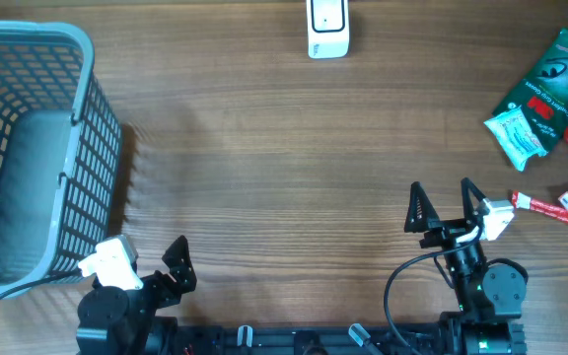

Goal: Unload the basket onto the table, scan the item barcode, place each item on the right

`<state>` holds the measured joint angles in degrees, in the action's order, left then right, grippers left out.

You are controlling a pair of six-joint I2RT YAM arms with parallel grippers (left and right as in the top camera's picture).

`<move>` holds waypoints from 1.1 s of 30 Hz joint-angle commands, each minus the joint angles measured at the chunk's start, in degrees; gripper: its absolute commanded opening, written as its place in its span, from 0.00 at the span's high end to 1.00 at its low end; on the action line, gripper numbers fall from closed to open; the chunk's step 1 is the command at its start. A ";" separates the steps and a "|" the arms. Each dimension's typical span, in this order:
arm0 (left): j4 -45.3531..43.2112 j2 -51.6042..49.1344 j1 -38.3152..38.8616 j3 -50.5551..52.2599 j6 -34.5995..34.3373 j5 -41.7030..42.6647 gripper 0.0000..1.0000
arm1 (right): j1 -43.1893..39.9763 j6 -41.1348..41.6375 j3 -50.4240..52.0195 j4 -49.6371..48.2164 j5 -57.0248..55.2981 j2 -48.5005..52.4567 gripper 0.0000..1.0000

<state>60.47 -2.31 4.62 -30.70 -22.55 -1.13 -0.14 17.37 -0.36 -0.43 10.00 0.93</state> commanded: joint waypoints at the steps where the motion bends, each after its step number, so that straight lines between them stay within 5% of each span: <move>1: -2.47 0.74 -0.42 0.22 0.90 1.60 0.00 | 0.28 0.72 0.07 -0.22 -1.07 -0.68 0.00; 7: -28.02 1.86 -0.42 9.27 2.19 -1.49 0.00 | 0.28 0.72 0.07 -0.22 -1.07 -0.68 0.00; 12: -49.31 2.10 -0.42 21.29 13.35 -1.25 0.00 | 0.28 0.72 0.07 -0.22 -1.07 -0.68 0.00; 18: -49.77 2.10 -2.05 25.16 21.07 -0.85 0.00 | 0.28 0.72 0.07 -0.22 -1.07 -0.68 0.00; 33: -50.66 2.10 -3.04 27.82 25.07 0.26 0.00 | 0.28 0.70 0.07 -0.22 -1.07 -0.68 0.00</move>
<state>10.26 -0.78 2.07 -3.36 0.32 -1.58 -0.14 17.37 -0.36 -0.43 10.00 0.89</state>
